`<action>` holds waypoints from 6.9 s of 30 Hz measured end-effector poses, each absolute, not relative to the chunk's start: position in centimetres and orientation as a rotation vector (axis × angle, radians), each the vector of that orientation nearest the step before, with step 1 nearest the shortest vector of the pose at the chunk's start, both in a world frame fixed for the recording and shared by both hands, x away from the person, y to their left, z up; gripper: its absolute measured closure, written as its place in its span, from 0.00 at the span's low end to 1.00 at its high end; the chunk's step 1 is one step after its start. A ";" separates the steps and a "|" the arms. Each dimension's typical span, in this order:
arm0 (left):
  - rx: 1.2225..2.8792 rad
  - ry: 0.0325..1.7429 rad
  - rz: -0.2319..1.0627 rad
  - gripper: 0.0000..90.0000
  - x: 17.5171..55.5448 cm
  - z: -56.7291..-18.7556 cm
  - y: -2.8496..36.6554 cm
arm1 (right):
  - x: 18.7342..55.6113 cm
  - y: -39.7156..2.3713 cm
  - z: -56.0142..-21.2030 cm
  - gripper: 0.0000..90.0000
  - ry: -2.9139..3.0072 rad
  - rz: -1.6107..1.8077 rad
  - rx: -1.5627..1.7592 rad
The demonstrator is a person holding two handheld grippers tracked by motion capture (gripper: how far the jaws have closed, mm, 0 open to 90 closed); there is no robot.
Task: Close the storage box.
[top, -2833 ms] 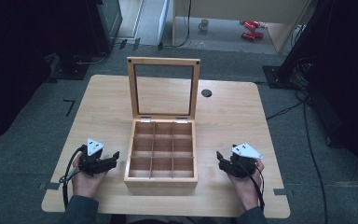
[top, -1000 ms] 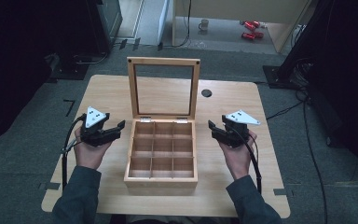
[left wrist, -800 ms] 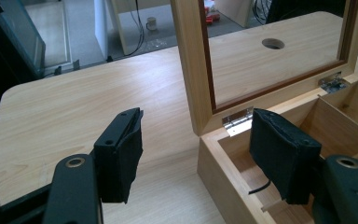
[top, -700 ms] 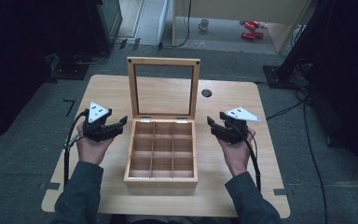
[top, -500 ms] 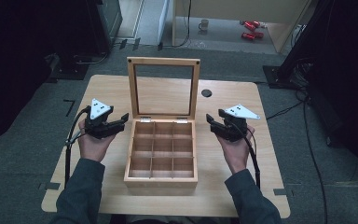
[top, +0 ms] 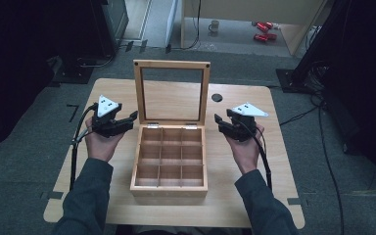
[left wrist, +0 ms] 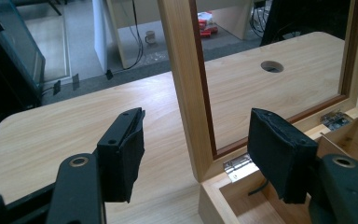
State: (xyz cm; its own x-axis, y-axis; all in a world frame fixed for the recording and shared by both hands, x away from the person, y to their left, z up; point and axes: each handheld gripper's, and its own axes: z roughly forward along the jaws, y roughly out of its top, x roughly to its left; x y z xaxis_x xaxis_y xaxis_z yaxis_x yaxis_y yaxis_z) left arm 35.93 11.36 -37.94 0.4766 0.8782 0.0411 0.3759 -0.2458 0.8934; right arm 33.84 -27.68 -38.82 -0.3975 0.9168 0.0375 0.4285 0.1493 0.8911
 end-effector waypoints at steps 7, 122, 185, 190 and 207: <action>1.844 1.035 0.734 0.40 36.8 -37.0 11.3 | 34.6 -26.9 -38.1 0.56 1.916 1.203 1.251; 1.821 1.054 0.651 0.60 39.6 -36.0 8.2 | 39.0 -23.0 -35.4 0.66 2.000 1.207 1.191; 1.814 0.934 0.713 0.73 33.7 -35.8 9.9 | 33.4 -23.5 -35.8 0.69 1.988 1.200 1.069; 1.813 0.930 0.717 0.73 33.4 -35.9 9.9 | 32.8 -23.7 -35.8 0.69 1.991 1.211 1.062; 1.777 0.958 0.727 0.73 31.5 -36.8 10.5 | 31.2 -24.2 -36.2 0.70 1.973 1.211 1.051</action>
